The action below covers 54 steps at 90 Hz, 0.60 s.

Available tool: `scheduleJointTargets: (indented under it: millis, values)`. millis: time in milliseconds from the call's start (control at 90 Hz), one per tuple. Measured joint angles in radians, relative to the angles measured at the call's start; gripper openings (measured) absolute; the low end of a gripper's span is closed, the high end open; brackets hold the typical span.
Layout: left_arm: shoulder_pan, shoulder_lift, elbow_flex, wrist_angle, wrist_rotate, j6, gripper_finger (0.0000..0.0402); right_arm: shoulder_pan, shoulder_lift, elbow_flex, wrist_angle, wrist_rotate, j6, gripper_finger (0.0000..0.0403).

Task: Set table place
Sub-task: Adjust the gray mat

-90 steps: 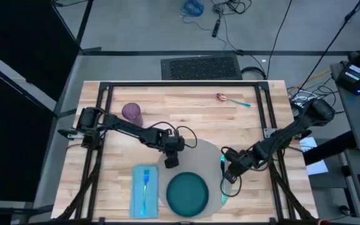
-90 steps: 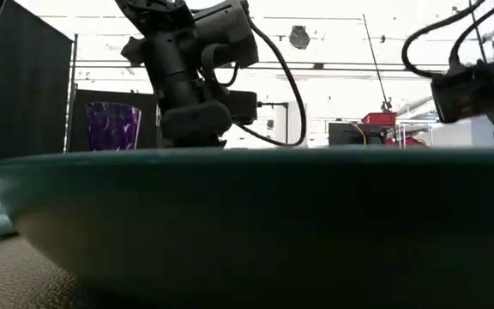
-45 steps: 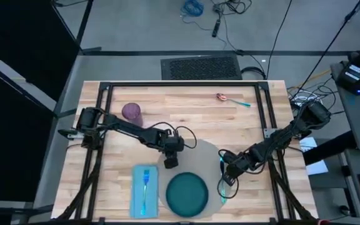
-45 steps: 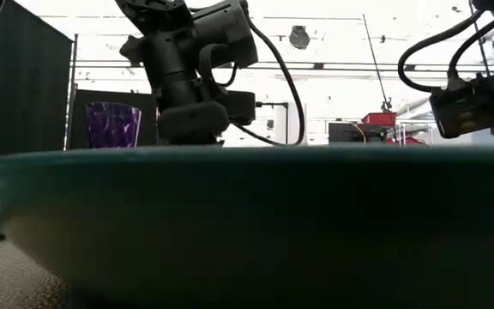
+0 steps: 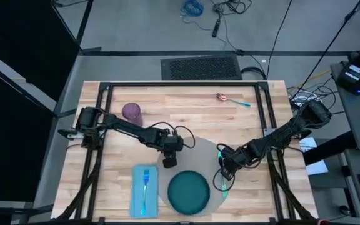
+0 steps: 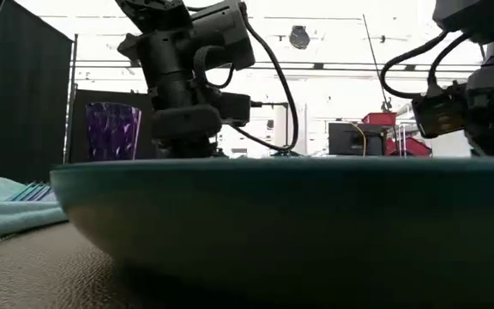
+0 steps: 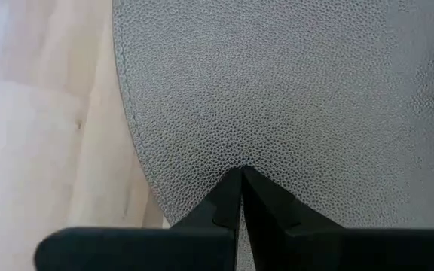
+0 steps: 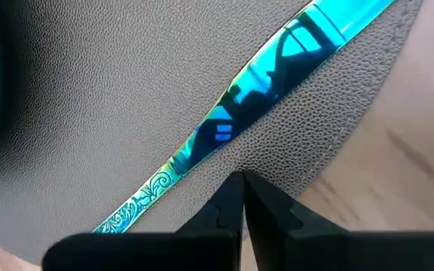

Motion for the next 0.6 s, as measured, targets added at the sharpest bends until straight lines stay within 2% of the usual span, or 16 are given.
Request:
scheduleJointTargets:
  millis: [600]
  values:
    - [-0.017,0.000,-0.001,-0.038,-0.011,-0.047,0.0000,-0.087,0.001,-0.001,-0.036,-0.019,-0.101,0.0000]
